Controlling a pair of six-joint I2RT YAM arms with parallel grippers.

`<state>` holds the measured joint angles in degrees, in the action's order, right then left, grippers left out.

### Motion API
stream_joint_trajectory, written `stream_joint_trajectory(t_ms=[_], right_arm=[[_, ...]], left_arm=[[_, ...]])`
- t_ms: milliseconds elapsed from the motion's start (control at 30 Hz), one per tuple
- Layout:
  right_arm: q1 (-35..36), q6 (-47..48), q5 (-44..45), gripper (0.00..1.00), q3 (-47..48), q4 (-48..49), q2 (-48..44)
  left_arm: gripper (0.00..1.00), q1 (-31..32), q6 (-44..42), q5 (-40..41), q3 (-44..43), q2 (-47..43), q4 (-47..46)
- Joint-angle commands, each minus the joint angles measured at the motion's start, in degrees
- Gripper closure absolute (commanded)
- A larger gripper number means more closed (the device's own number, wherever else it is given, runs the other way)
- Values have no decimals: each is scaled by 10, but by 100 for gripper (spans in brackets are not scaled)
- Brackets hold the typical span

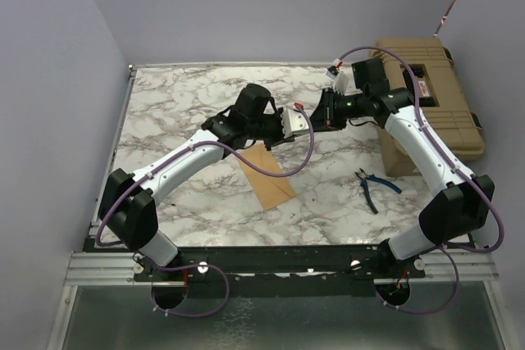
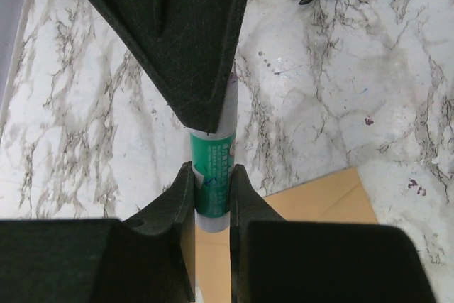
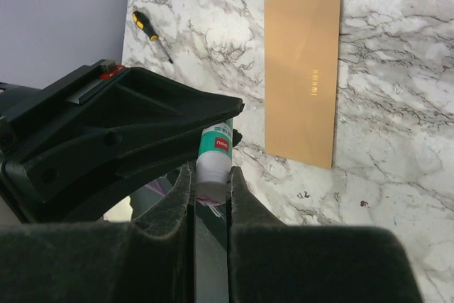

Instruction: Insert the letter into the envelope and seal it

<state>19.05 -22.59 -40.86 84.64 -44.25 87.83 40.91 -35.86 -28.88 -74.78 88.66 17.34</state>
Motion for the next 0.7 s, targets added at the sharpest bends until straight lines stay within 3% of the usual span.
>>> stream_joint_trajectory(t_ms=[0, 267, 667], right_arm=[[32, -77, -26, 99, -28, -7, 15], [58, -134, -67, 99, -96, 55, 5], [76, -141, -57, 99, -109, 39, 8]], left_arm=[[100, 21, -14, -38, -57, 17, -91], [100, 35, -29, -59, -78, 15, -103], [100, 54, -25, -89, -121, 20, -132]])
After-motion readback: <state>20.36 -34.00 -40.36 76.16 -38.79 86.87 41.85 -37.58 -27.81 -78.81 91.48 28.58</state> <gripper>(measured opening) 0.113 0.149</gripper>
